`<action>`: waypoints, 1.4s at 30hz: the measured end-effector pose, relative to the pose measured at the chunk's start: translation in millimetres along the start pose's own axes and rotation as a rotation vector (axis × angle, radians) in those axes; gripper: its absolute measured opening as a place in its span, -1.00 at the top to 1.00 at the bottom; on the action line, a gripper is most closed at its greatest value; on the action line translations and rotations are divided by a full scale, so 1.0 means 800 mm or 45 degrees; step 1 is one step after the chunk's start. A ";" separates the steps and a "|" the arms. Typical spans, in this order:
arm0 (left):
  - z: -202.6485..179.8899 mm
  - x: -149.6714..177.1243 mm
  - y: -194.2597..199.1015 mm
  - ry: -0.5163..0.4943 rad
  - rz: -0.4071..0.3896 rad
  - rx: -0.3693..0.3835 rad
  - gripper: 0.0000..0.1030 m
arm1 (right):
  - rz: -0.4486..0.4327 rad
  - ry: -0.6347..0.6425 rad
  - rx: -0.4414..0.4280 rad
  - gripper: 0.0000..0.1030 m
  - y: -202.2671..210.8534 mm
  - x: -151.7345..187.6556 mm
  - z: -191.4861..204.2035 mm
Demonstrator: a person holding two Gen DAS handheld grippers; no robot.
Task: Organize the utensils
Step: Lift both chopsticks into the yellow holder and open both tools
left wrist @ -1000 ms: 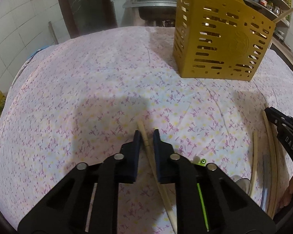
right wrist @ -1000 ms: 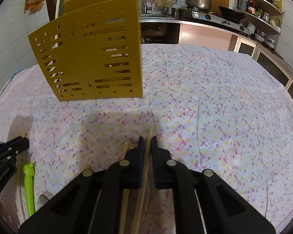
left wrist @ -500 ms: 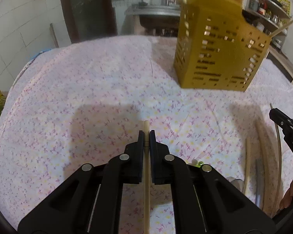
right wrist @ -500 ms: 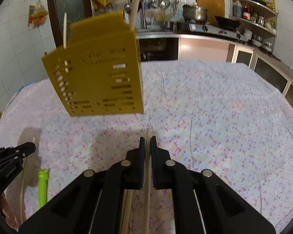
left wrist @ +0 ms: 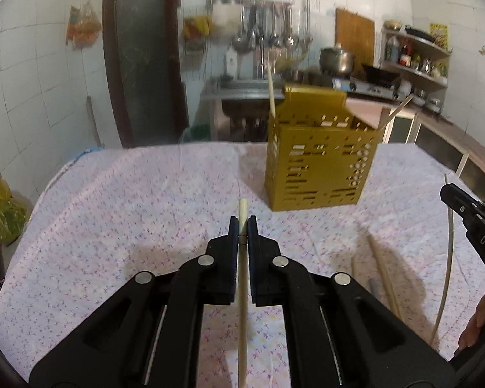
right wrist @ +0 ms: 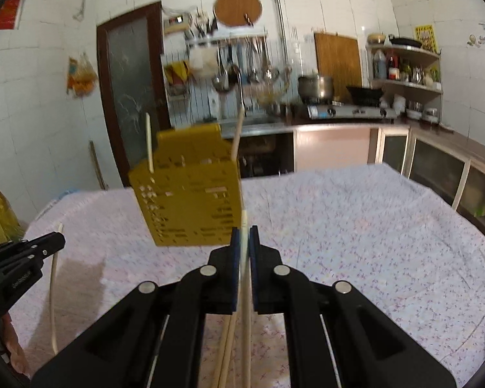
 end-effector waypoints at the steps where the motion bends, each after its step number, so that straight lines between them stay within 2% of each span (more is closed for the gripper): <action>1: 0.000 0.000 0.008 0.003 -0.020 0.004 0.92 | -0.024 -0.005 -0.007 0.89 0.008 -0.002 -0.001; 11: 0.008 0.002 0.068 0.015 -0.199 0.020 0.92 | -0.179 -0.010 0.000 0.89 0.068 -0.006 -0.015; 17: 0.008 0.000 0.089 0.035 -0.250 0.041 0.92 | -0.234 -0.039 -0.003 0.89 0.084 -0.009 -0.023; 26: 0.000 -0.022 0.090 0.031 -0.299 0.072 0.92 | -0.282 -0.046 -0.016 0.89 0.092 -0.026 -0.019; 30: -0.012 -0.057 0.093 0.005 -0.360 0.083 0.92 | -0.332 -0.052 -0.029 0.89 0.093 -0.052 -0.012; 33: -0.025 -0.098 0.102 -0.016 -0.433 0.106 0.92 | -0.405 -0.051 -0.038 0.89 0.091 -0.095 -0.003; 38: -0.044 -0.180 0.104 -0.047 -0.583 0.103 0.92 | -0.509 -0.073 -0.068 0.89 0.075 -0.165 0.014; 42: -0.053 -0.248 0.087 -0.044 -0.710 0.133 0.92 | -0.622 -0.087 -0.076 0.89 0.056 -0.222 0.032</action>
Point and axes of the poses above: each gripper's, at about its wrist camera, not at the fingertips, and y roughly against the way its jaws point, z to its left, x to its underside, the point moved 7 cm from there along -y, roughly the way its jaws point, and after that the axes turned 11 degrees about x, right-handed, at the moved point
